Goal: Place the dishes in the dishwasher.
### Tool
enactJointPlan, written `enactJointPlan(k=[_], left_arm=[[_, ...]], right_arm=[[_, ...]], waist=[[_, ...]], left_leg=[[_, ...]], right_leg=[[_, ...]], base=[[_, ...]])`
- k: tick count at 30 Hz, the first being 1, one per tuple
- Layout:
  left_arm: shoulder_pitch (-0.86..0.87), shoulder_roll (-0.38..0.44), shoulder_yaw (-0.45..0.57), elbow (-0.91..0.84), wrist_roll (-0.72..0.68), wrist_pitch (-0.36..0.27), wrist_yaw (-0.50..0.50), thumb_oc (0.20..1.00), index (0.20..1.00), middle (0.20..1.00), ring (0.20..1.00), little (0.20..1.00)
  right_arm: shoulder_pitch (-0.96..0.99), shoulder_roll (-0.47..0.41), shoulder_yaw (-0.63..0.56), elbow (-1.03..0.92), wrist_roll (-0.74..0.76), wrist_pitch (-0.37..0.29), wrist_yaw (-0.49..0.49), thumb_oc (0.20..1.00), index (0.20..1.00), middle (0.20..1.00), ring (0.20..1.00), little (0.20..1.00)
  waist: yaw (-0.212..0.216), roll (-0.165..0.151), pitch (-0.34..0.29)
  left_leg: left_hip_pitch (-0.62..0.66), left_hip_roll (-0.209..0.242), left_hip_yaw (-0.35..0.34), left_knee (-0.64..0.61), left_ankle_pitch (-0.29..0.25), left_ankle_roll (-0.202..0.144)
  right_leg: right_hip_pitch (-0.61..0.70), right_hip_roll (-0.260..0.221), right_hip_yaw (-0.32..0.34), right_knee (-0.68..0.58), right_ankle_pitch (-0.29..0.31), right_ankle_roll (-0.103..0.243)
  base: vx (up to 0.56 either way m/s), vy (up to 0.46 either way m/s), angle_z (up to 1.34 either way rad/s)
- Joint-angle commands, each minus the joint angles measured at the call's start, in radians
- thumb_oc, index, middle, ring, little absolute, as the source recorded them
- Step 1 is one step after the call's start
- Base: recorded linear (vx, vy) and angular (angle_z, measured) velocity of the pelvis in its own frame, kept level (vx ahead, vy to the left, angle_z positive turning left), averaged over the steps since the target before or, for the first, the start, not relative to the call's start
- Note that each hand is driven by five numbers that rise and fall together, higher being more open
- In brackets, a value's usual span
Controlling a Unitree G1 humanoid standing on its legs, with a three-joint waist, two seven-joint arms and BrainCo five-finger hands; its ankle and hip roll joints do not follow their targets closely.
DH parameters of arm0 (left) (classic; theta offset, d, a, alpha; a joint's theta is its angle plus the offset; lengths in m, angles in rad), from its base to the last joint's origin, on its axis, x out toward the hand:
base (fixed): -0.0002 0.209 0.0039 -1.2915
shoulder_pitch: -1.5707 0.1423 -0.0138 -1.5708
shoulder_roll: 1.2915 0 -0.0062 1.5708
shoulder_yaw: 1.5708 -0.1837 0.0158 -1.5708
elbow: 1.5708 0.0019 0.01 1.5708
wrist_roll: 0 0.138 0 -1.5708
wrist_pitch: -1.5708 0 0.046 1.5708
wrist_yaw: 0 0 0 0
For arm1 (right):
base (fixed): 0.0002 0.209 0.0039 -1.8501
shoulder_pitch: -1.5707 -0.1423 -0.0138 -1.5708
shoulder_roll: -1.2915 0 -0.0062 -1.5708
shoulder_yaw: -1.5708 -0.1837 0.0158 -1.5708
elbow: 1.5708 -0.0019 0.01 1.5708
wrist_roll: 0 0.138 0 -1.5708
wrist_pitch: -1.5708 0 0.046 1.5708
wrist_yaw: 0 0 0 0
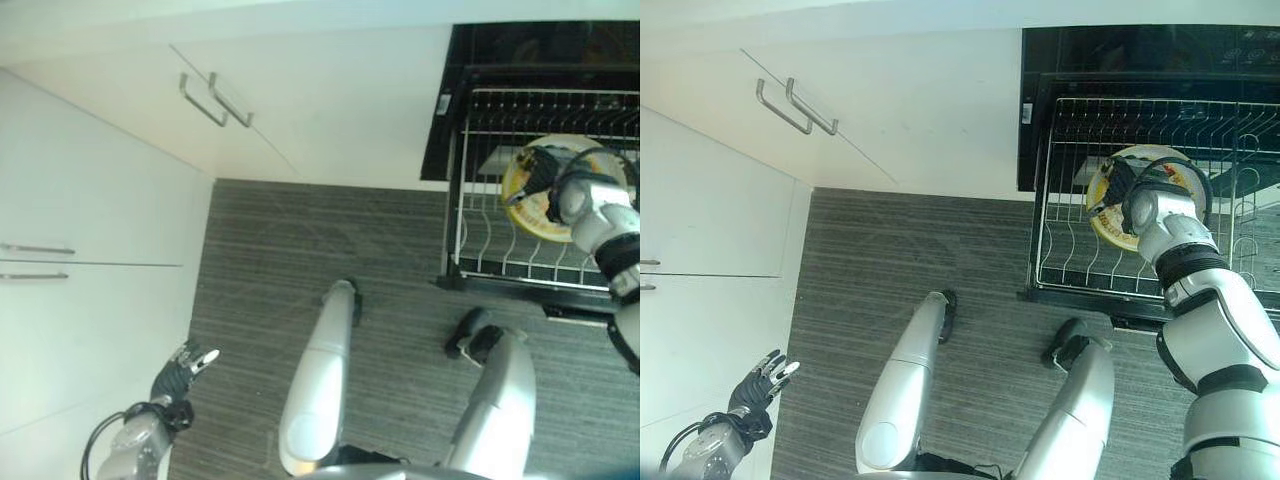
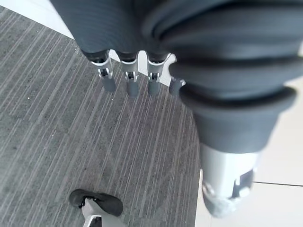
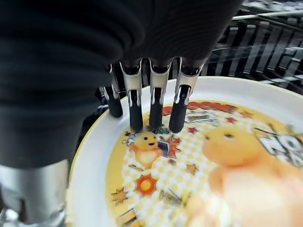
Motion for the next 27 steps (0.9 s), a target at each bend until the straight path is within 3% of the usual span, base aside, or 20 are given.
enactJointPlan(k=[1,2,3,6,7,10,12,14,15,20,22,23,26,27], left_arm=[[0.068,0.030,0.069,0.015,0.001,-0.015,0.031,1.000,1.000,1.000,1.000,1.000],[0.090,0.015,0.089,0.017,0.018,-0.028,0.028,1.000,1.000,1.000,1.000,1.000],[0.117,-0.008,0.117,0.013,0.042,-0.034,0.034,1.000,1.000,1.000,1.000,1.000],[0.129,-0.050,0.137,0.004,0.042,-0.036,0.067,1.000,1.000,1.000,1.000,1.000],[0.130,-0.056,0.140,-0.004,0.034,-0.029,0.075,1.000,1.000,1.000,1.000,1.000],[0.145,-0.078,0.148,-0.002,0.038,-0.036,0.078,1.000,1.000,1.000,1.000,1.000],[0.139,-0.094,0.153,-0.004,0.036,-0.028,0.101,1.000,1.000,1.000,1.000,1.000],[0.146,-0.101,0.156,-0.009,0.032,-0.032,0.107,1.000,1.000,1.000,1.000,1.000],[0.159,-0.112,0.169,-0.010,0.024,-0.039,0.110,1.000,1.000,1.000,1.000,1.000],[0.174,-0.148,0.194,0.003,-0.002,-0.045,0.124,1.000,1.000,1.000,1.000,1.000],[0.181,-0.149,0.214,0.004,-0.011,-0.045,0.104,1.000,1.000,1.000,1.000,1.000],[0.182,-0.141,0.221,-0.004,-0.020,-0.037,0.100,1.000,1.000,1.000,1.000,1.000],[0.186,-0.142,0.222,-0.013,-0.006,-0.023,0.113,1.000,1.000,1.000,1.000,1.000],[0.193,-0.143,0.222,-0.015,0.005,-0.021,0.112,1.000,1.000,1.000,1.000,1.000]], right_arm=[[0.052,-0.060,-0.095,-0.151,0.261,0.011,-0.066,1.000,1.000,1.000,1.000,1.000],[0.116,-0.065,-0.184,-0.248,0.273,0.023,-0.092,1.000,1.000,1.000,1.000,1.000],[0.250,-0.059,-0.335,-0.474,0.322,0.045,-0.105,1.000,1.000,1.000,1.000,1.000],[0.439,-0.047,-0.512,-0.775,0.327,0.112,-0.057,1.000,1.000,1.000,1.000,1.000],[0.491,-0.060,-0.554,-0.842,0.280,0.131,-0.027,1.000,1.000,1.000,1.000,1.000],[0.648,-0.092,-0.717,-1.049,0.376,0.220,0.017,1.000,1.000,1.000,1.000,1.000],[0.732,-0.083,-0.776,-1.124,0.419,0.252,0.015,1.000,1.000,1.000,1.000,1.000],[0.816,-0.072,-0.825,-1.174,0.385,0.243,-0.008,1.000,1.000,1.000,1.000,1.000],[0.901,-0.070,-0.895,-1.224,0.319,0.209,-0.098,1.000,1.000,1.000,1.000,1.000],[1.053,-0.043,-1.144,-1.338,0.319,0.121,-0.386,1.000,1.000,1.000,1.000,1.000],[1.143,-0.065,-1.324,-1.310,0.191,0.086,-0.630,1.000,1.000,1.000,1.000,1.000],[1.194,-0.060,-1.387,-1.244,0.218,0.057,-0.750,1.000,1.000,1.000,1.000,1.000],[1.268,0.036,-1.364,-1.099,0.208,-0.037,-0.844,1.000,1.000,1.000,1.000,1.000],[1.290,0.072,-1.331,-1.049,0.134,-0.048,-0.875,0.906,0.906,0.906,0.906,0.906]], waist=[[0.011,-0.009,0.012],[0.004,-0.018,0.015],[-0.016,-0.043,0.021],[-0.061,-0.075,0.022],[-0.073,-0.085,0.022],[-0.112,-0.114,0.016],[-0.132,-0.129,0.016],[-0.145,-0.139,0.017],[-0.165,-0.149,0.021],[-0.217,-0.171,0.016],[-0.235,-0.177,0.009],[-0.244,-0.176,0.005],[-0.256,-0.157,0.004],[-0.260,-0.150,0.007]], left_leg=[[0.005,0.022,0.006,-0.004,0.005,0.066],[0.009,0.025,0.005,-0.012,0.008,0.066],[0.019,0.036,0.007,-0.029,0.013,0.066],[0.051,0.059,0.018,-0.062,0.019,0.068],[0.062,0.067,0.021,-0.070,0.019,0.068],[0.095,0.088,0.039,-0.112,0.027,0.062],[0.104,0.098,0.044,-0.121,0.029,0.062],[0.109,0.103,0.048,-0.128,0.028,0.063],[0.115,0.109,0.053,-0.137,0.023,0.064],[0.127,0.135,0.070,-0.154,0.017,0.062],[0.114,0.148,0.082,-0.150,0.029,0.064],[0.109,0.156,0.086,-0.146,0.026,0.062],[0.113,0.145,0.086,-0.135,-0.004,0.058],[0.108,0.143,0.090,-0.130,-0.006,0.059]], right_leg=[[0.060,0.012,0.027,-0.007,-0.010,0.026],[0.066,0.016,0.026,-0.012,-0.006,0.029],[0.084,0.029,0.022,-0.031,0.001,0.035],[0.118,0.050,0.026,-0.062,0.006,0.038],[0.128,0.055,0.028,-0.071,0.007,0.040],[0.168,0.072,0.023,-0.120,0.020,0.046],[0.175,0.080,0.023,-0.129,0.022,0.046],[0.179,0.088,0.027,-0.135,0.022,0.046],[0.183,0.098,0.033,-0.144,0.022,0.047],[0.187,0.117,0.049,-0.160,0.021,0.052],[0.178,0.120,0.049,-0.171,0.040,0.048],[0.174,0.118,0.046,-0.173,0.044,0.052],[0.170,0.115,0.059,-0.165,0.026,0.066],[0.161,0.113,0.063,-0.163,0.028,0.067]], base=[[0.03,0.015,-0.06],[0.03,-0.045,-0.09],[0.02,-0.056,-0.05],[0.03,0.016,-0.14],[0.03,0.044,-0.21],[0.03,0.022,-0.27],[0.02,0.039,-0.18],[0.00,0.039,-0.20],[-0.02,0.052,-0.02],[-0.03,0.071,-0.15],[-0.09,0.040,-0.31],[-0.02,0.037,-0.17],[0.04,0.083,-0.05],[-0.05,0.059,0.02]])
